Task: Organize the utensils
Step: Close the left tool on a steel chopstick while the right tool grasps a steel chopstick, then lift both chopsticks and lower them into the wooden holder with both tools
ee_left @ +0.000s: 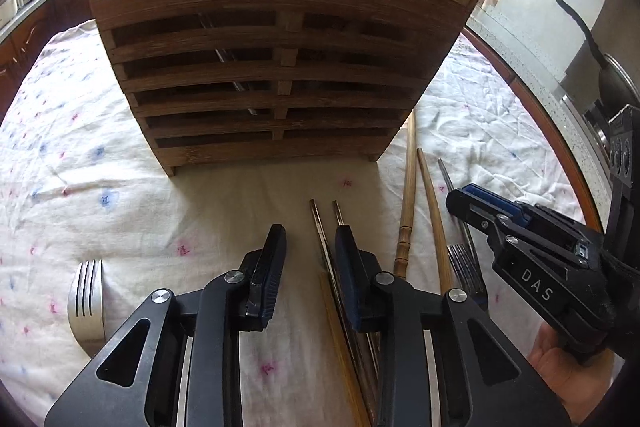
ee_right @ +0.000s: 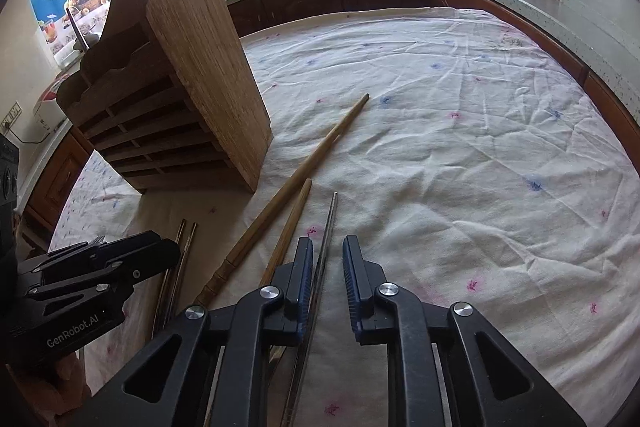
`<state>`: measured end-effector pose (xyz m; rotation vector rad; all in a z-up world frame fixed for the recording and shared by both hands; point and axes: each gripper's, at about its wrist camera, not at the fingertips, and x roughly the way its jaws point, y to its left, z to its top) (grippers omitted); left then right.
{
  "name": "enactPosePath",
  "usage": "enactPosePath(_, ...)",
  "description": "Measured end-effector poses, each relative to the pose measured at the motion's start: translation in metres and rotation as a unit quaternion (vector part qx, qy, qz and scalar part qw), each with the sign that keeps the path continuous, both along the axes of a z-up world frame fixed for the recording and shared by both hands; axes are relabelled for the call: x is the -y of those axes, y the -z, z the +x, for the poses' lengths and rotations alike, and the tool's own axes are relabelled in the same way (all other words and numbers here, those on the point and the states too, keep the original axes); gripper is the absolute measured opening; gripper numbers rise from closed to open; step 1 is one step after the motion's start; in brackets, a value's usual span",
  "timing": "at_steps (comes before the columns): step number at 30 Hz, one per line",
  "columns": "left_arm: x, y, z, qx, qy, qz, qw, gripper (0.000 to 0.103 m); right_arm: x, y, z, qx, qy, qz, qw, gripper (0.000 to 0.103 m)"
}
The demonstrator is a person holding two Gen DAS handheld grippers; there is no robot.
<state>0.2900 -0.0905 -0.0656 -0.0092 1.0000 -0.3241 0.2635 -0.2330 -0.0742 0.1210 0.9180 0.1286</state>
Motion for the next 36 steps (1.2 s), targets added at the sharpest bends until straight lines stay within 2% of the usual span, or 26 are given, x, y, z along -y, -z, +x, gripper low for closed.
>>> enactPosePath(5, 0.016, 0.002, -0.003, 0.024, 0.016, 0.051, 0.9983, 0.014, -0.013, 0.002, 0.004, 0.003, -0.006, -0.039, 0.999, 0.017)
enactPosePath(7, 0.020, 0.002, -0.002, 0.027, 0.019, 0.054, 0.9980, 0.007, -0.013, 0.002, 0.004, 0.003, -0.006, -0.044, 0.999, 0.014)
enactPosePath(9, 0.021, 0.001, -0.001, 0.028, 0.019, 0.056, 0.9979, 0.007, -0.010, 0.001, 0.004, 0.003, -0.003, -0.036, 0.999, 0.008)
enactPosePath(11, 0.020, 0.001, -0.001, 0.028, 0.018, 0.053, 0.9980, 0.006, -0.008, 0.001, 0.004, 0.002, 0.000, -0.029, 1.000, 0.006)
enactPosePath(18, 0.000, -0.011, -0.007, 0.021, 0.007, 0.012, 0.9997, 0.003, 0.003, -0.011, -0.005, 0.012, 0.008, 0.016, 1.000, 0.005)
enactPosePath(28, -0.042, -0.075, -0.051, 0.076, -0.009, -0.057, 0.9955, 0.003, 0.009, -0.071, -0.051, 0.079, 0.004, 0.056, 0.995, 0.005)
enactPosePath(36, -0.068, -0.113, -0.085, 0.114, -0.019, -0.087, 0.9895, 0.003, 0.014, -0.111, -0.087, 0.126, 0.006, 0.075, 0.989, 0.005)
